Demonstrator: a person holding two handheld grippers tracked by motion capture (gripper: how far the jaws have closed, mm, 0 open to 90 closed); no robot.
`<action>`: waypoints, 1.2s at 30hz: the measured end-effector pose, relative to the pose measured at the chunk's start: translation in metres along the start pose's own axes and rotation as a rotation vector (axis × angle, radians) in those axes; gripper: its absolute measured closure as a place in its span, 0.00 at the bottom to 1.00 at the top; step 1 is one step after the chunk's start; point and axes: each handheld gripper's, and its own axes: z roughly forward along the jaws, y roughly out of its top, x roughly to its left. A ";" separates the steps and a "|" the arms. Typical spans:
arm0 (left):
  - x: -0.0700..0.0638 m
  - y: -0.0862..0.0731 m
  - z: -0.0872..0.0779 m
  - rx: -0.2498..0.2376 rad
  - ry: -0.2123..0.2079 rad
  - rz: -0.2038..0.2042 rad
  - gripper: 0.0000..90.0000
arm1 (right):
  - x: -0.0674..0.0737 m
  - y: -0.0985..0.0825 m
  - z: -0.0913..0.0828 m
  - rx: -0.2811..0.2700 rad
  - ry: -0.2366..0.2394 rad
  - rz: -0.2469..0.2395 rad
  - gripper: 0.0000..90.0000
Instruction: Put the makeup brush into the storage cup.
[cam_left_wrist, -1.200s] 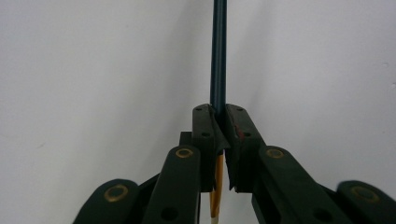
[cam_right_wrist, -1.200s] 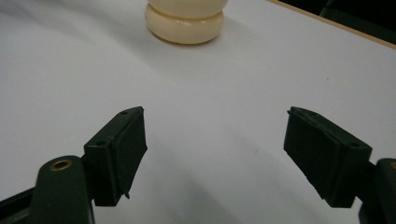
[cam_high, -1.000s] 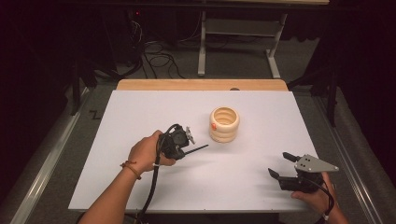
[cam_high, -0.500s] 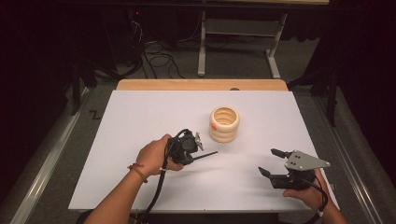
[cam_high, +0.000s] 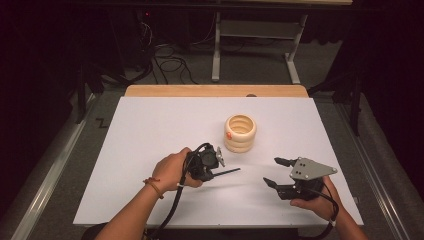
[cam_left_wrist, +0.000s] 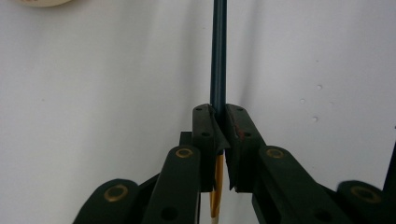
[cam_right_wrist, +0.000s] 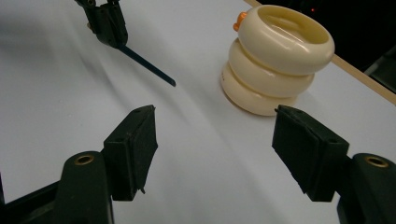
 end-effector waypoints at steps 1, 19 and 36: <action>-0.001 0.001 0.001 0.001 0.003 0.004 0.93 | 0.001 0.001 0.001 0.000 0.000 0.000 0.35; -0.017 0.016 0.005 -0.029 -0.012 0.092 0.93 | 0.021 0.025 0.047 0.054 0.194 -0.047 0.45; -0.026 0.023 0.008 -0.057 -0.014 0.138 0.93 | 0.036 0.034 0.080 0.183 0.308 -0.106 0.62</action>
